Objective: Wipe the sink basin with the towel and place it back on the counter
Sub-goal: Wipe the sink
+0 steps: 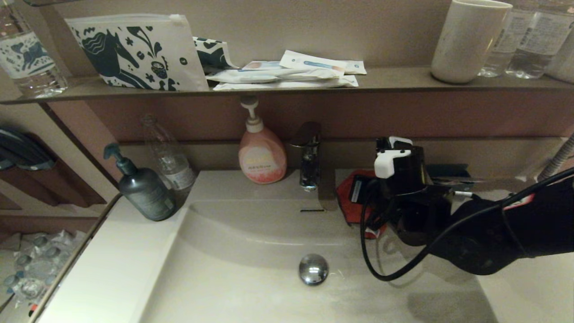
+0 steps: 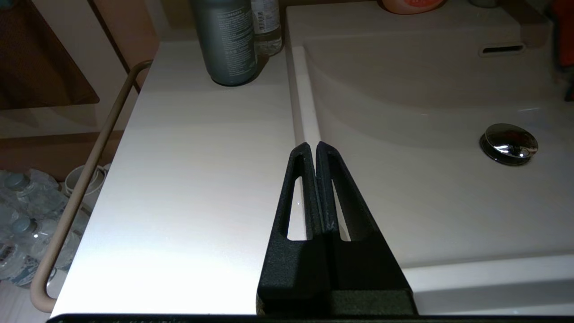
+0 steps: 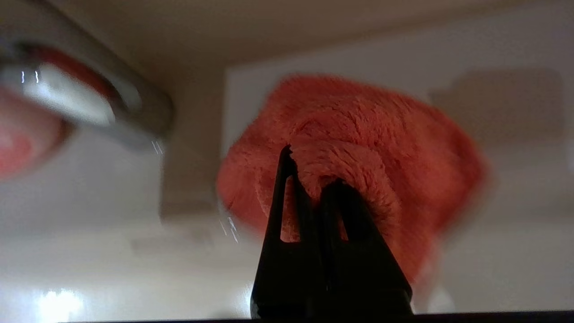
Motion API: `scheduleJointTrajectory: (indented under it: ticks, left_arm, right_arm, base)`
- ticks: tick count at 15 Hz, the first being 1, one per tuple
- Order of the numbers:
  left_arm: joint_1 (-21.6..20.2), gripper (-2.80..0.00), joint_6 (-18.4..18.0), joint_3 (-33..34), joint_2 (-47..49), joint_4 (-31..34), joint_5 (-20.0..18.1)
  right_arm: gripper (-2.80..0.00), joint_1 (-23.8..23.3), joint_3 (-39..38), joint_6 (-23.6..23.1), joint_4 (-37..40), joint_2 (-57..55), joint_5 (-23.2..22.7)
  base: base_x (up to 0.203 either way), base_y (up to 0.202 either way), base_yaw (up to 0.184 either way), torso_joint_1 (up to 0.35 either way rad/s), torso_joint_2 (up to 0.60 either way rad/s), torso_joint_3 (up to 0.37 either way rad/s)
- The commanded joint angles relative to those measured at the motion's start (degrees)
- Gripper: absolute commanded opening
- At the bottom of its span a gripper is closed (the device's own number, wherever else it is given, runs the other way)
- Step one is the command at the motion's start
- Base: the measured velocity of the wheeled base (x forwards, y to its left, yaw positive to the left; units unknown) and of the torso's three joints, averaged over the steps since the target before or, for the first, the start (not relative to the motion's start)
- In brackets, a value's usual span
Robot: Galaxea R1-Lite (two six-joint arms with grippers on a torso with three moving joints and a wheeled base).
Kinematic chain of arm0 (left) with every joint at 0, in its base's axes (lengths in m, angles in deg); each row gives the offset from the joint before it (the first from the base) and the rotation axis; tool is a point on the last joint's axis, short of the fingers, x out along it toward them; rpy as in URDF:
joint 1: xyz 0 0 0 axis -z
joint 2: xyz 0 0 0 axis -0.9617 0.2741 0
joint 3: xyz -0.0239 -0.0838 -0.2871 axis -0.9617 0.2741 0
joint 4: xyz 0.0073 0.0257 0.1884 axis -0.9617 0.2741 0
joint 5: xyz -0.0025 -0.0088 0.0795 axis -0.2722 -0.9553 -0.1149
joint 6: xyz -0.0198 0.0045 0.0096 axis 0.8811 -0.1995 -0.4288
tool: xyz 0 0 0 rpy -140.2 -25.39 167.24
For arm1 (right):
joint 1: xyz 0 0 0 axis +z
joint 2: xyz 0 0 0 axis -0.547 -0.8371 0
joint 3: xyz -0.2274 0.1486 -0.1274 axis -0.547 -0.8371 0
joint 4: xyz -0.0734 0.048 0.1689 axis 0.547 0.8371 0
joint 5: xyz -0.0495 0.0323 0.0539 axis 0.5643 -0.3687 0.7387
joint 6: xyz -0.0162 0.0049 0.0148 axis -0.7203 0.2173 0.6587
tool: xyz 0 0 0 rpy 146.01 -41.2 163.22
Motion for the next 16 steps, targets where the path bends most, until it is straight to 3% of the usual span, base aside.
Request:
scheduleJointTrajectory:
  ticks: [1,4,8,11,16]
  left_arm:
    - [-0.01,-2.8,-0.02,0.0,0.01,-0.05,0.0]
    - [-0.01,-2.8,-0.02,0.0,0.01,-0.05,0.0]
    - [-0.01,-2.8,-0.02,0.0,0.01,-0.05,0.0]
    - [-0.01,-2.8,-0.02,0.0,0.01,-0.05,0.0]
    - [-0.01,-2.8,-0.02,0.0,0.01,-0.05,0.0]
  right_arm:
    - [-2.8,-0.07,1.62,-0.39,-6.38,-7.16,0.15]
    - [-2.8,-0.05,7.65,-3.06,-13.59,-13.39,0.15]
    - [-2.8,-0.88,9.21,-11.26,-21.77,-16.95,0.17]
    - [-2.8,-3.8,7.53,-13.5,-23.69,-17.4,0.32]
    - [-2.8,-9.22,-2.26,-16.77,-29.2,-13.71,0.25]
  base:
    - [0.0,0.0,0.0,0.0,0.0,0.0]
    - [0.0,0.0,0.0,0.0,0.0,0.0]
    - [0.0,0.0,0.0,0.0,0.0,0.0]
    - [0.0,0.0,0.0,0.0,0.0,0.0]
    - [0.0,0.0,0.0,0.0,0.0,0.0]
